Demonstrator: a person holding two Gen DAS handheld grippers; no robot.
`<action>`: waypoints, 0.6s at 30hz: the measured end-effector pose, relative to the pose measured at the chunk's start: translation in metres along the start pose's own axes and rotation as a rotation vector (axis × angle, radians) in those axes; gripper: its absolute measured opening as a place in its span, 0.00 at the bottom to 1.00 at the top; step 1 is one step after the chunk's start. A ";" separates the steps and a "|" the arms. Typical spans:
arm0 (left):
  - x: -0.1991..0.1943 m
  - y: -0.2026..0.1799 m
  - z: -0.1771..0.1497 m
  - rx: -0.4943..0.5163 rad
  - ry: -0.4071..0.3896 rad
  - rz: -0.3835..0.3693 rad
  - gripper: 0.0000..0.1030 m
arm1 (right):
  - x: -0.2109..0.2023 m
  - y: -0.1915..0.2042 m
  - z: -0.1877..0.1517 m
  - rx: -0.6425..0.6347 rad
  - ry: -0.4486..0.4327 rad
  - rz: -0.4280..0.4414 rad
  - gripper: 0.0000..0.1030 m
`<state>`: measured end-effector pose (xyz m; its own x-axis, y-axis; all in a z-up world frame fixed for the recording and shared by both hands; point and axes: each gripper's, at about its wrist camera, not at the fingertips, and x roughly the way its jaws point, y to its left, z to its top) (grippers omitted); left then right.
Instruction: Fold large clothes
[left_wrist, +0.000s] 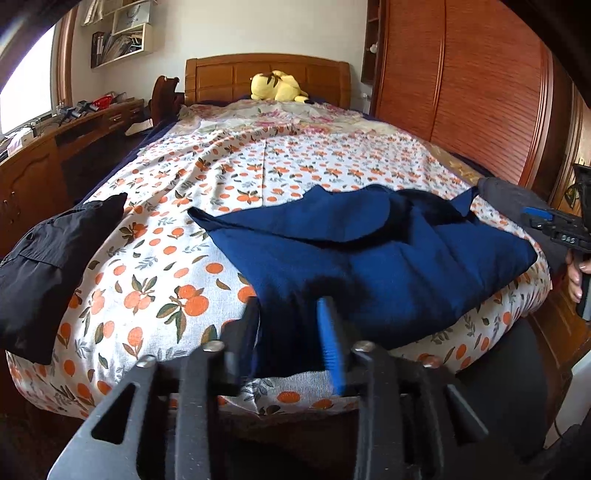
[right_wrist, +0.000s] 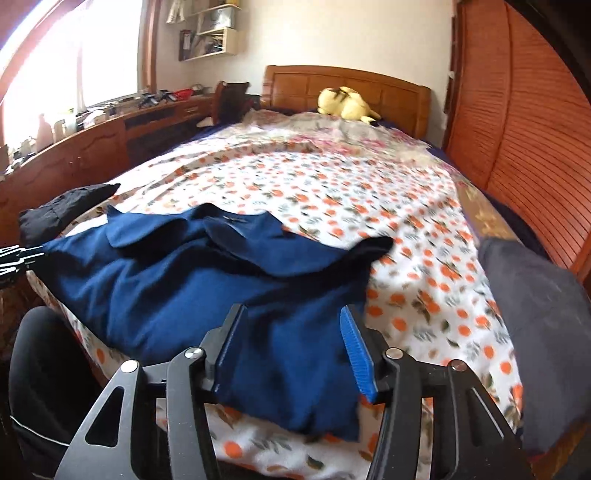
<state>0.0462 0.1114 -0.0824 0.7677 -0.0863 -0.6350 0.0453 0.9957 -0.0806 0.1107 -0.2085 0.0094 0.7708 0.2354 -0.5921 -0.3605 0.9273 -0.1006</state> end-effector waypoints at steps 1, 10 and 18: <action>-0.003 0.002 0.000 -0.004 -0.013 -0.002 0.46 | 0.004 0.006 0.003 -0.009 -0.002 0.015 0.54; -0.011 0.025 -0.003 -0.035 -0.039 0.019 0.83 | 0.058 0.082 0.038 -0.130 0.002 0.178 0.54; -0.013 0.043 -0.011 -0.040 -0.028 0.061 0.83 | 0.108 0.168 0.063 -0.320 0.066 0.295 0.55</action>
<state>0.0314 0.1551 -0.0863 0.7857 -0.0240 -0.6182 -0.0274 0.9969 -0.0736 0.1664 -0.0086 -0.0209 0.5792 0.4481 -0.6810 -0.7128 0.6838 -0.1563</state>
